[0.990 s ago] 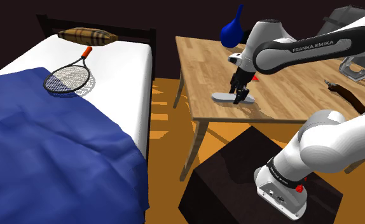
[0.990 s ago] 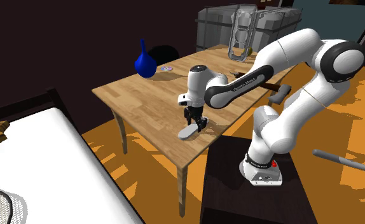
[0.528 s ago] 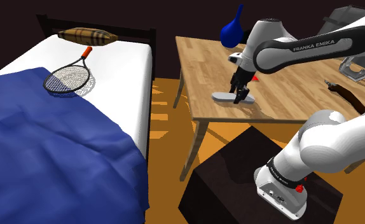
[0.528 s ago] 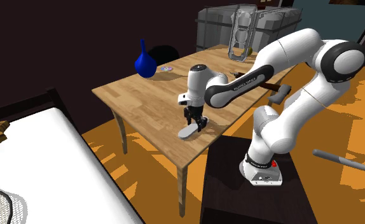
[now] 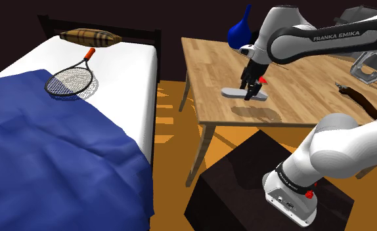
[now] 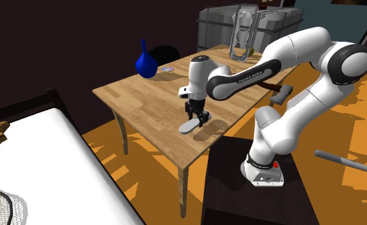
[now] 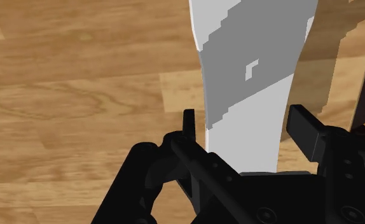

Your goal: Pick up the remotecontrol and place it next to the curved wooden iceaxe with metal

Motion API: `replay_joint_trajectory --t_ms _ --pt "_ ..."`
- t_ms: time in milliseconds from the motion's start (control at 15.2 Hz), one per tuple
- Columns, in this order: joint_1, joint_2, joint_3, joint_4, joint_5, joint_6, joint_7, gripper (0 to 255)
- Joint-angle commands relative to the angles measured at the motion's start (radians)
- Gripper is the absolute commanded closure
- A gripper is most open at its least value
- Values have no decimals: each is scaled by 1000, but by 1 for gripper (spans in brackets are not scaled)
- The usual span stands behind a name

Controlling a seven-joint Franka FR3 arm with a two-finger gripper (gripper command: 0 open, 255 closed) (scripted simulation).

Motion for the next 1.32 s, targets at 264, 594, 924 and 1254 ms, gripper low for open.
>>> replay_joint_trajectory --t_ms 264,594,924,1254 --pt "3 -27 13 64 11 -91 -4 255" --pt "6 -41 24 123 20 -163 -7 255" --pt "10 -47 34 185 29 -232 -9 255" --pt "-43 -127 -28 155 -28 -272 -92 255"
